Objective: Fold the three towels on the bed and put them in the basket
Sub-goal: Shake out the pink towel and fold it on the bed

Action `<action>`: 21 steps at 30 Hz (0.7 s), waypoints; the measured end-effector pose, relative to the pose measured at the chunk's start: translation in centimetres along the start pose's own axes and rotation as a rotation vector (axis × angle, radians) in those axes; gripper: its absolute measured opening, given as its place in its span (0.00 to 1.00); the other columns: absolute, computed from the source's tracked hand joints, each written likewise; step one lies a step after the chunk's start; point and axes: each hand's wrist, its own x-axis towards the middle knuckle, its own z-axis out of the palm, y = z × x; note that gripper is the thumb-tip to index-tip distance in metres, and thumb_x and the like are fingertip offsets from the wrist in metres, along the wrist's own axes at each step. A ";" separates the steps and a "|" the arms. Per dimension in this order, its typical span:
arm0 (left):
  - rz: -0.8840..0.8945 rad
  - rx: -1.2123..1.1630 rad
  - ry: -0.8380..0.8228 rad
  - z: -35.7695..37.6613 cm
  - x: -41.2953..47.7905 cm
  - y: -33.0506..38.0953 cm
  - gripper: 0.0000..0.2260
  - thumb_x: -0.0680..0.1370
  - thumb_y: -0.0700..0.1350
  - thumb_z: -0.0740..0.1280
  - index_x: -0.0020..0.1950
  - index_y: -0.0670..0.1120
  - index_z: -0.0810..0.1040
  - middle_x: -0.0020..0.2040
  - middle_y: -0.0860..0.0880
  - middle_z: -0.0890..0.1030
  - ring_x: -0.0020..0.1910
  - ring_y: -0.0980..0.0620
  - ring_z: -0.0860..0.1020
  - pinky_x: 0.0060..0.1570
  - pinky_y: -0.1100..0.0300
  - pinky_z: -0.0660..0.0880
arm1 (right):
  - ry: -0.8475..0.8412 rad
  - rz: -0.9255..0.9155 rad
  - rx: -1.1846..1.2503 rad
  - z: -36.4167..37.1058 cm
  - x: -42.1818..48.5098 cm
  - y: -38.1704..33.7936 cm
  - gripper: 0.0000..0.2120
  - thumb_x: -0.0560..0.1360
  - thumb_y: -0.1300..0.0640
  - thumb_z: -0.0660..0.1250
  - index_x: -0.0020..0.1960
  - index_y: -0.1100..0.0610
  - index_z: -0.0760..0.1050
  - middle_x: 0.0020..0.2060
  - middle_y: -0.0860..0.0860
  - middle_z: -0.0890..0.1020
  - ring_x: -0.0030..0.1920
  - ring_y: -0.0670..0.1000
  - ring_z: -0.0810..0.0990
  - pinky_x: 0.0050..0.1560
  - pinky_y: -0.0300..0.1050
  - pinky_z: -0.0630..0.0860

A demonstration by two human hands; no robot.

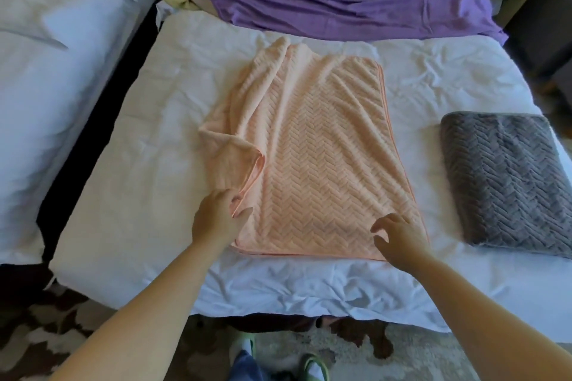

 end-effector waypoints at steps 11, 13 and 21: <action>0.262 0.076 -0.225 2.8 13.4 1.3 0.19 0.79 0.43 0.62 0.70 0.51 0.69 0.77 0.53 0.57 0.70 0.50 0.67 0.61 0.50 0.72 | 0.054 -0.014 0.318 4.1 4.7 -10.6 0.14 0.76 0.55 0.63 0.62 0.51 0.73 0.59 0.47 0.75 0.60 0.49 0.73 0.58 0.43 0.72; 0.275 0.061 -0.276 2.7 15.1 0.4 0.10 0.78 0.41 0.64 0.59 0.46 0.76 0.70 0.50 0.70 0.64 0.47 0.72 0.57 0.55 0.71 | 0.064 -0.020 0.278 4.9 5.3 -12.4 0.17 0.76 0.54 0.64 0.65 0.51 0.71 0.64 0.47 0.73 0.65 0.50 0.69 0.62 0.44 0.69; 0.243 -0.316 -0.107 -8.5 9.9 -13.7 0.09 0.72 0.30 0.67 0.47 0.43 0.81 0.46 0.51 0.77 0.46 0.54 0.76 0.48 0.69 0.72 | -0.032 -0.025 0.184 8.0 6.4 -21.0 0.22 0.75 0.49 0.65 0.68 0.45 0.68 0.68 0.47 0.68 0.70 0.53 0.61 0.68 0.51 0.63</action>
